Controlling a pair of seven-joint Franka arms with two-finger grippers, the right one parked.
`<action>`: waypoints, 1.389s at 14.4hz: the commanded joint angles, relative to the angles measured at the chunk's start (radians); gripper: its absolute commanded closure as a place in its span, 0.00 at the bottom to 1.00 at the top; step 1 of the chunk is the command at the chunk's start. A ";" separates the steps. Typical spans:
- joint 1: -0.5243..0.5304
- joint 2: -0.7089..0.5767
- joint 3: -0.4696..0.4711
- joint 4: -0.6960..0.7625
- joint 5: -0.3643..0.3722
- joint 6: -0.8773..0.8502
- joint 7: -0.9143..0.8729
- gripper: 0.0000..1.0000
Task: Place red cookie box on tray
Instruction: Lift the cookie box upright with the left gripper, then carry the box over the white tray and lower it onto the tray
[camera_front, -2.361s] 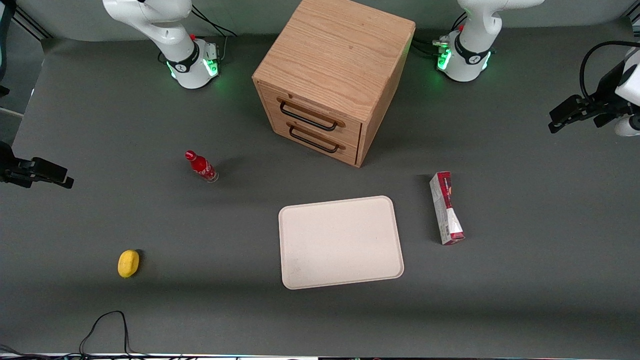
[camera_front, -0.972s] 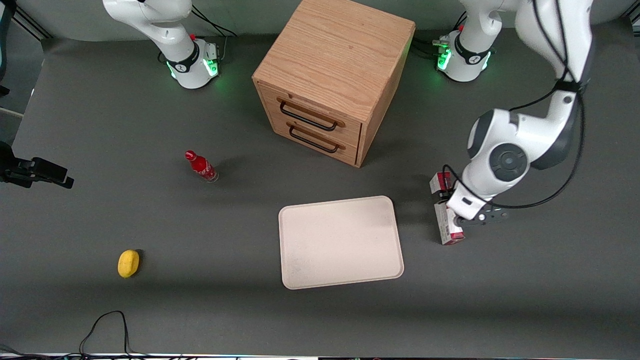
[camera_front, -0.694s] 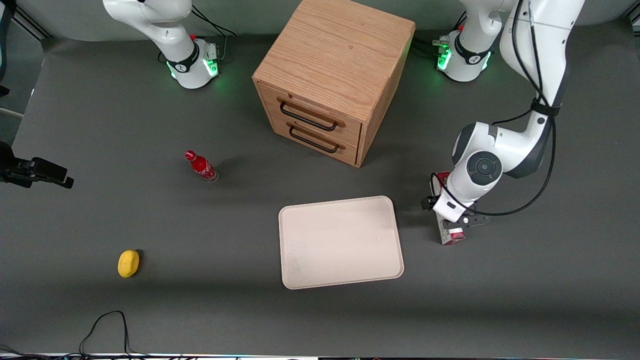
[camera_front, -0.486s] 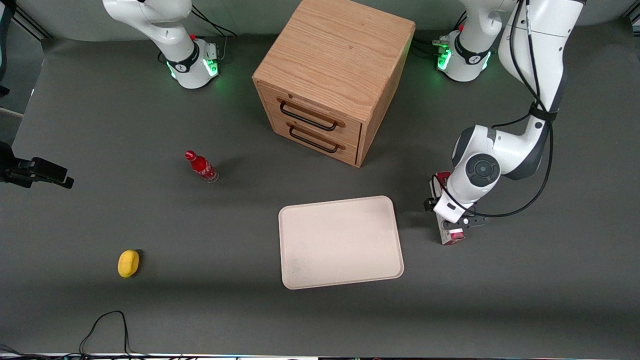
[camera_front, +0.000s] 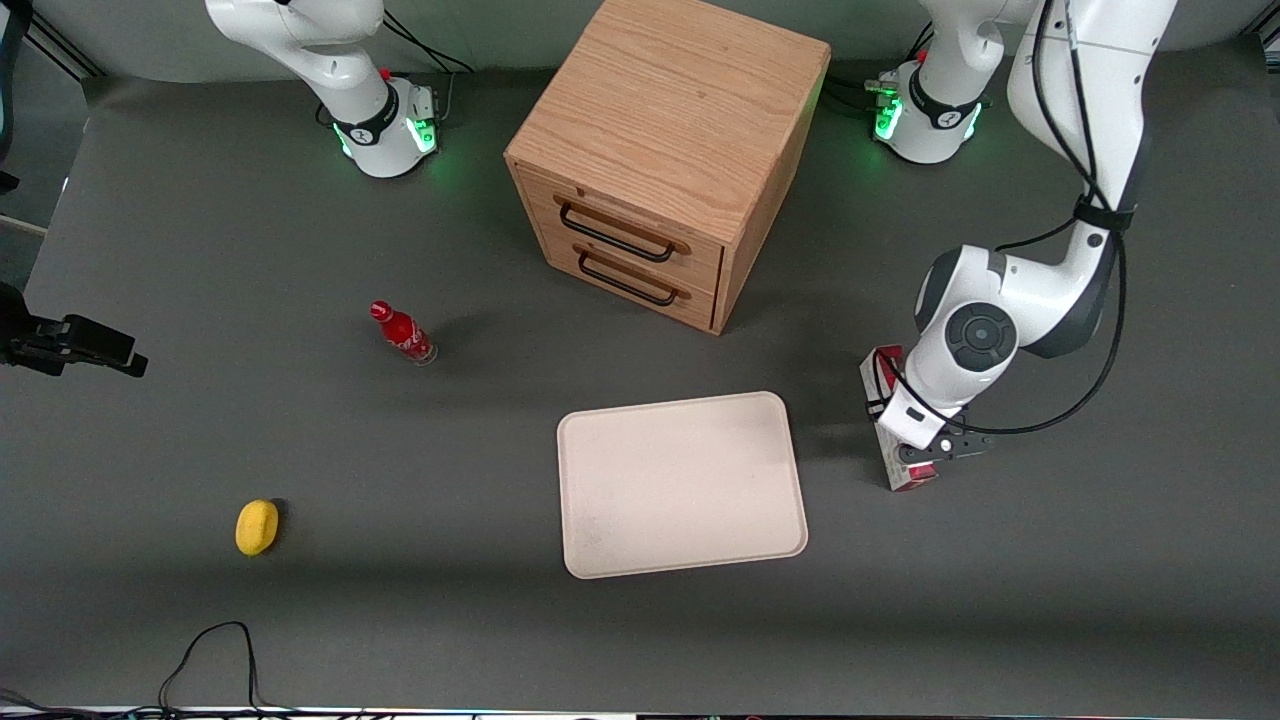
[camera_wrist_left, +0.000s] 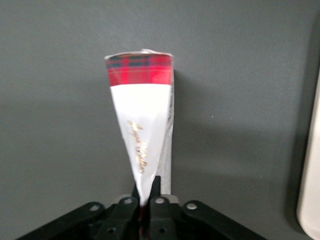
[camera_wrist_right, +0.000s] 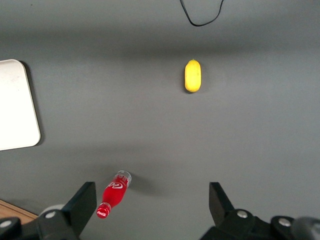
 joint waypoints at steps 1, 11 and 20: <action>0.015 -0.058 0.002 0.183 0.013 -0.272 0.083 1.00; 0.010 -0.037 -0.019 0.705 -0.170 -0.655 0.241 1.00; -0.137 0.254 -0.111 0.811 -0.098 -0.472 -0.125 1.00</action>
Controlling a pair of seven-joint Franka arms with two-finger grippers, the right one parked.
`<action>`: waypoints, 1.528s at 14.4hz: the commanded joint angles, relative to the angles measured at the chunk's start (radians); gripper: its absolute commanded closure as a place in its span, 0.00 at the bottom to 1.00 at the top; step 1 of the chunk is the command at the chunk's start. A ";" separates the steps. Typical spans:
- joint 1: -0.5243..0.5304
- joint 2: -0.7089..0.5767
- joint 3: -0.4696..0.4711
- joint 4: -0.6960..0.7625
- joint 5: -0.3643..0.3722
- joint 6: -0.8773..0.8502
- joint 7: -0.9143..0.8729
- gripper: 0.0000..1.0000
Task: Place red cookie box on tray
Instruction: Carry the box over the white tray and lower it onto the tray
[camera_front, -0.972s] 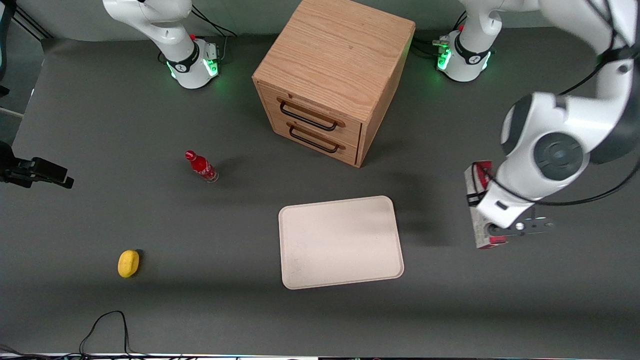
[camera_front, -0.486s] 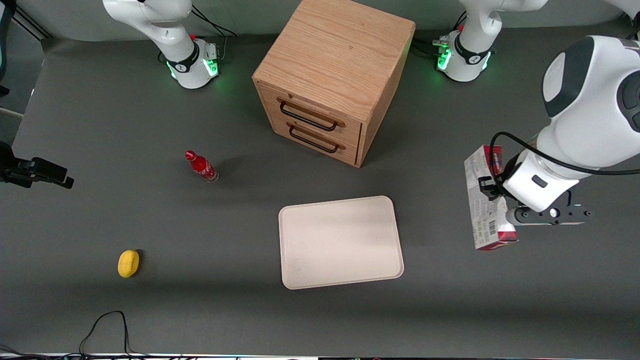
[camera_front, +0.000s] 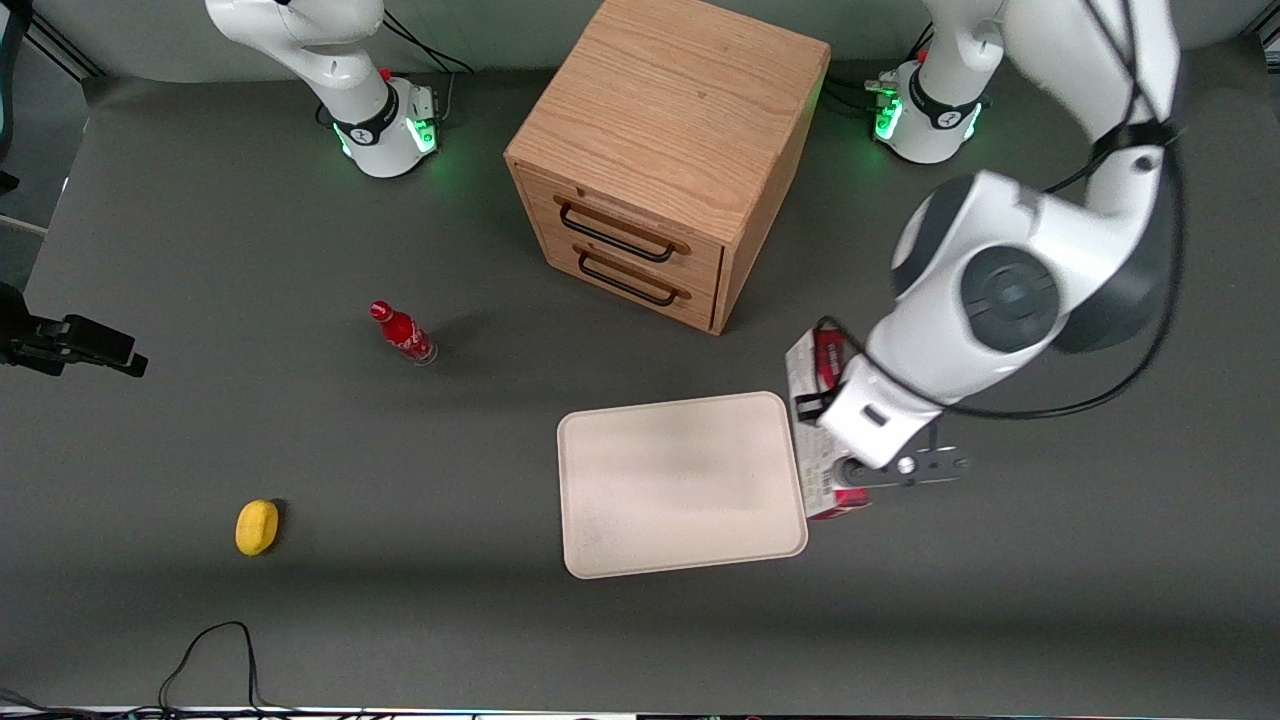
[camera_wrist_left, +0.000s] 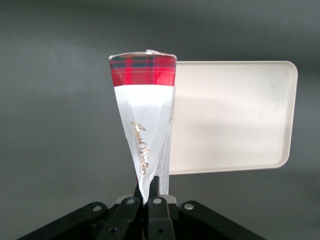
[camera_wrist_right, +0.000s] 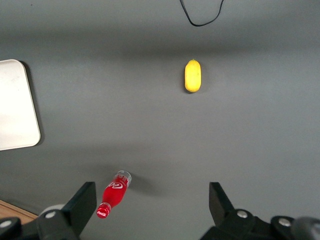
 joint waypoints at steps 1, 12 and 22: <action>-0.045 0.103 0.000 0.045 0.085 0.061 -0.088 1.00; -0.047 0.225 0.006 -0.085 0.140 0.290 -0.162 1.00; 0.079 -0.112 0.020 -0.241 0.154 0.189 -0.052 0.00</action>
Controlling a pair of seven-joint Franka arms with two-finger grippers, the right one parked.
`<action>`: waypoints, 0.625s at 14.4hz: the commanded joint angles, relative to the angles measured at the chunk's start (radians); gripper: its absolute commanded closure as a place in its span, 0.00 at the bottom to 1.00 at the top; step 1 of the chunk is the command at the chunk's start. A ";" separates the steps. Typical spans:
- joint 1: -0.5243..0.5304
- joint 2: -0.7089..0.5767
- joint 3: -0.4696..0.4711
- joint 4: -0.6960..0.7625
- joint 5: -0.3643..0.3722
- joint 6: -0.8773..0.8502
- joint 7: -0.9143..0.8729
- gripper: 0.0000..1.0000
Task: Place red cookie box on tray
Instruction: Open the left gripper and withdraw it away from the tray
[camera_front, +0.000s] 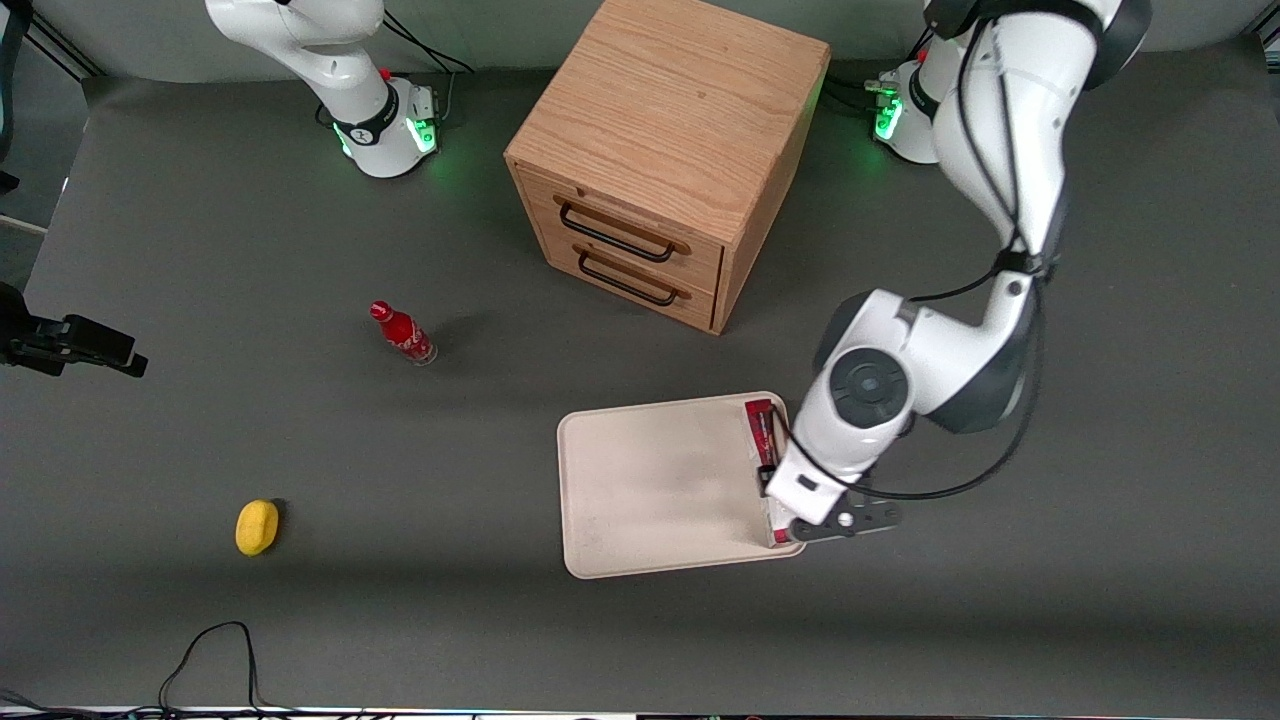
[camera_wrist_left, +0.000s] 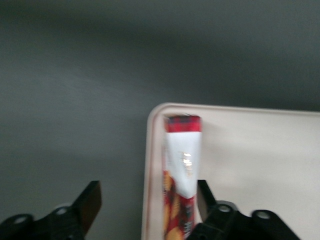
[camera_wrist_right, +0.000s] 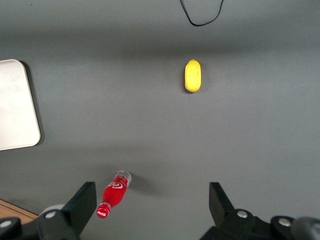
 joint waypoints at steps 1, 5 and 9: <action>0.084 -0.261 0.008 -0.200 -0.036 -0.086 0.112 0.00; 0.192 -0.450 0.066 -0.234 -0.141 -0.334 0.374 0.00; 0.323 -0.709 0.071 -0.531 -0.184 -0.297 0.618 0.00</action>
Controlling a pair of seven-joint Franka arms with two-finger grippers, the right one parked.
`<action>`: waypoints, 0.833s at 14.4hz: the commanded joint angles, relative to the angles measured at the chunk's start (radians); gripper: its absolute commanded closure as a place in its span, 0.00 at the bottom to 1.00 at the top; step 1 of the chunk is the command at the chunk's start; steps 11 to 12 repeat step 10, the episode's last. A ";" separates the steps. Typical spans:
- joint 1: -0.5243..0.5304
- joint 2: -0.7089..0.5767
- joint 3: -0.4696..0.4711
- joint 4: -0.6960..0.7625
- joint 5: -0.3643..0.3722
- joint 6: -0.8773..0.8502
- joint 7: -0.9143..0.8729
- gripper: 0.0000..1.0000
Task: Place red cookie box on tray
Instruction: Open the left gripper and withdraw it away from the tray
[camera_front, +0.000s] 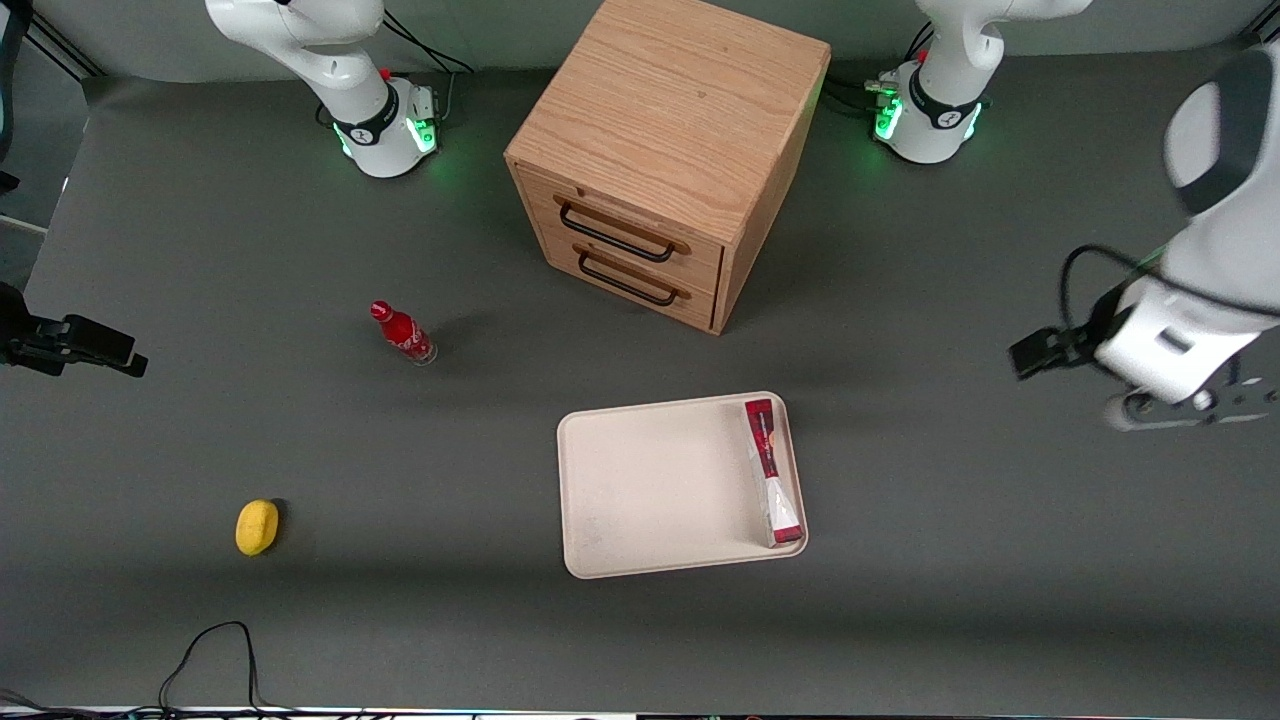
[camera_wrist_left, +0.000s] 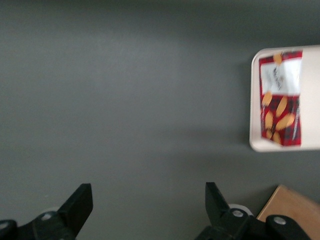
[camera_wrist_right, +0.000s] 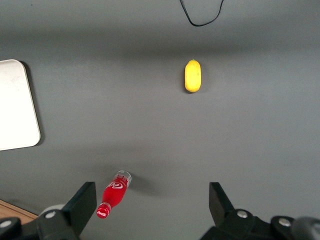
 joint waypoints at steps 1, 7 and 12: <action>0.076 -0.235 -0.005 -0.299 -0.031 0.100 0.097 0.00; 0.088 -0.308 -0.026 -0.335 -0.032 0.059 0.190 0.00; 0.081 -0.302 -0.032 -0.329 -0.034 0.061 0.192 0.00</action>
